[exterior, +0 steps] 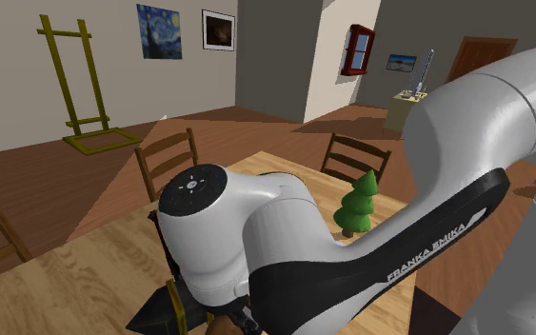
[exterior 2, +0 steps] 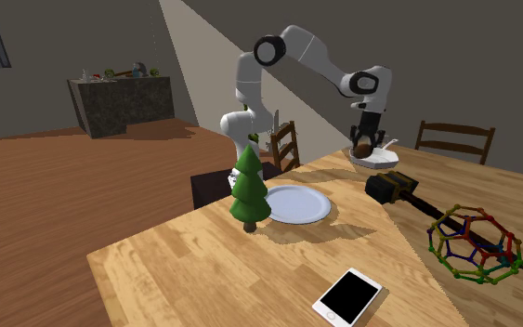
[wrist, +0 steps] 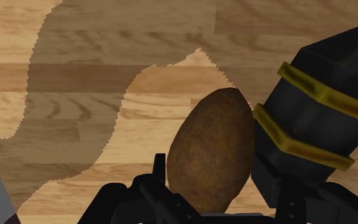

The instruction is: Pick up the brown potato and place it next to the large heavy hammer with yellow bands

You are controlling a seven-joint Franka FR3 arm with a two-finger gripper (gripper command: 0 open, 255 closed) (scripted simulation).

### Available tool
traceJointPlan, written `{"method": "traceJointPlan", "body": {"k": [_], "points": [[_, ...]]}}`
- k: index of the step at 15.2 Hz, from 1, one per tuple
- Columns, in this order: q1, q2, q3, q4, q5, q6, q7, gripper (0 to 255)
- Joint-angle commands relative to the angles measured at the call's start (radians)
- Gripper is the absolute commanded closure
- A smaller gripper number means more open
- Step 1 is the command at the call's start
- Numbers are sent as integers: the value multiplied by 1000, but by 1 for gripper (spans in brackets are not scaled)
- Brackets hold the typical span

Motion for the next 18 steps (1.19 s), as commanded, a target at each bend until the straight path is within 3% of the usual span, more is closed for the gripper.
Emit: {"method": "traceJointPlan", "body": {"k": [1,18], "points": [[7,23,-4,-11,-23,19,21,255],[93,216,-90,-82,-231,165,188,255]]}}
